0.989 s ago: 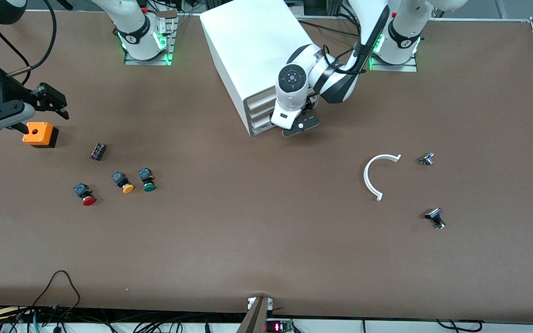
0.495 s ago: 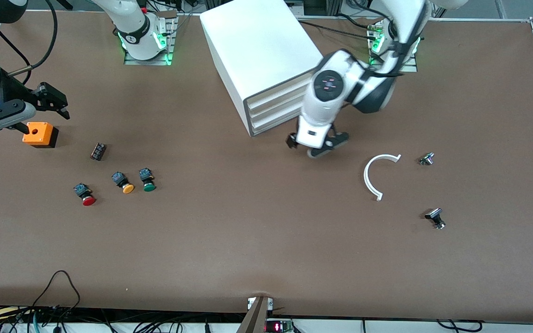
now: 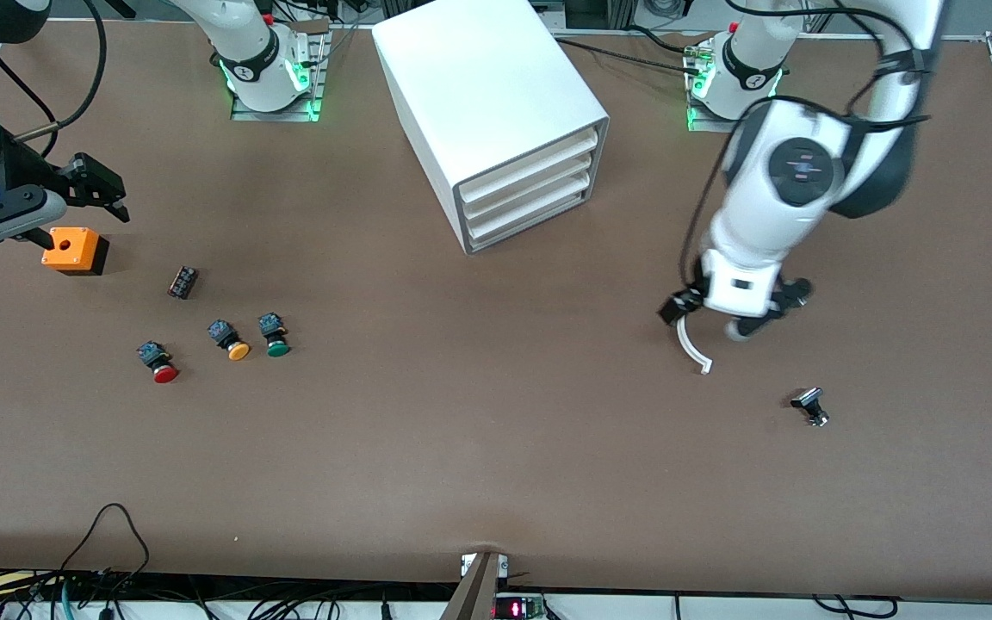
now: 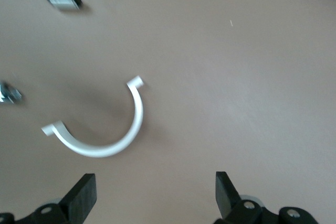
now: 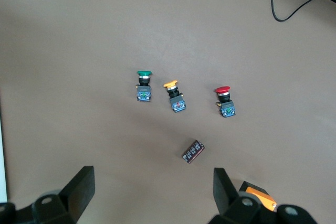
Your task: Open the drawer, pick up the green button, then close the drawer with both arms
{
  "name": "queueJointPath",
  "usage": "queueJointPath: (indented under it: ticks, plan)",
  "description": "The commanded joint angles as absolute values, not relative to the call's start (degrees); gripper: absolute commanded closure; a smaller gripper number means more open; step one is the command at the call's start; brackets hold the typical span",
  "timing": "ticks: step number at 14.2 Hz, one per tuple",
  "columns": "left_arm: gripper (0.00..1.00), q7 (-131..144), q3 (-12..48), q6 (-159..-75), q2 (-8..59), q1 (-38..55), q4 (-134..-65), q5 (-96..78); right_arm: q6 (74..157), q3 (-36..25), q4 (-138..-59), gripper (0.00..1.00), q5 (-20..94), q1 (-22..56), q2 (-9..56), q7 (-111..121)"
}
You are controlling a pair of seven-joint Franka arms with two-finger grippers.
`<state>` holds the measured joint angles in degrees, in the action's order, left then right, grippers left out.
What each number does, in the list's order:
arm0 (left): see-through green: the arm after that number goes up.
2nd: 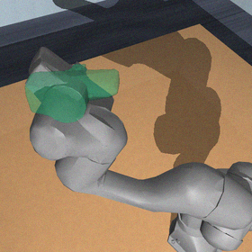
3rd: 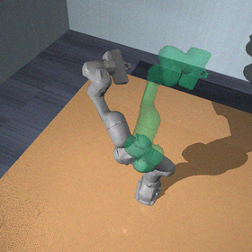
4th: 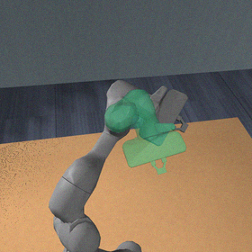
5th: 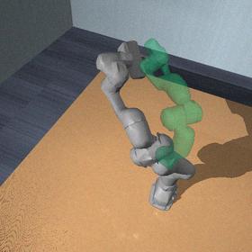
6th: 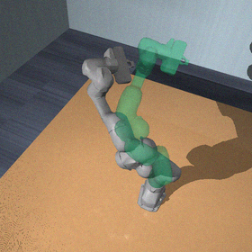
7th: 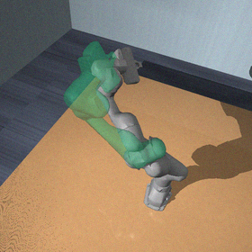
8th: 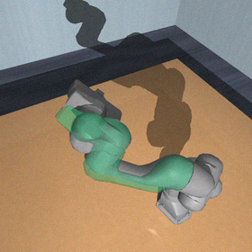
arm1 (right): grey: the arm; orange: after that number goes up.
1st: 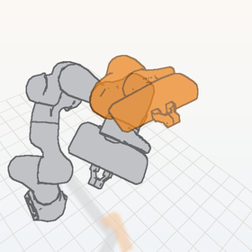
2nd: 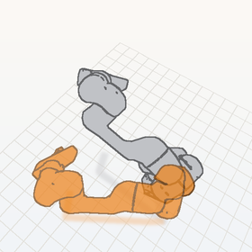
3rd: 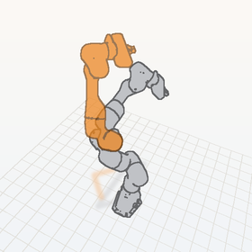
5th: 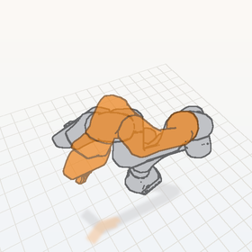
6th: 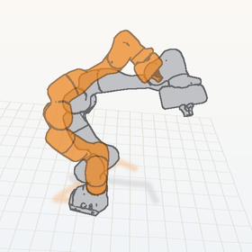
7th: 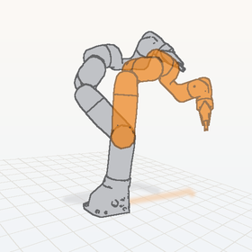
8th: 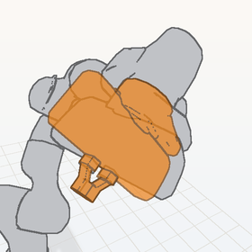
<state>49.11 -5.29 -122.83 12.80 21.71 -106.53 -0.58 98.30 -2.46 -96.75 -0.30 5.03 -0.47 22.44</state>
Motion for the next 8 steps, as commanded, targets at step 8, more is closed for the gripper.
queueJointPath:
  ticks: [8]
  plan:
    - [0.0,11.37,-4.04,-97.84,11.34,5.28,-91.69,-0.26,97.21,-1.14,-95.54,0.0,-0.79,3.96,-0.35,23.12]
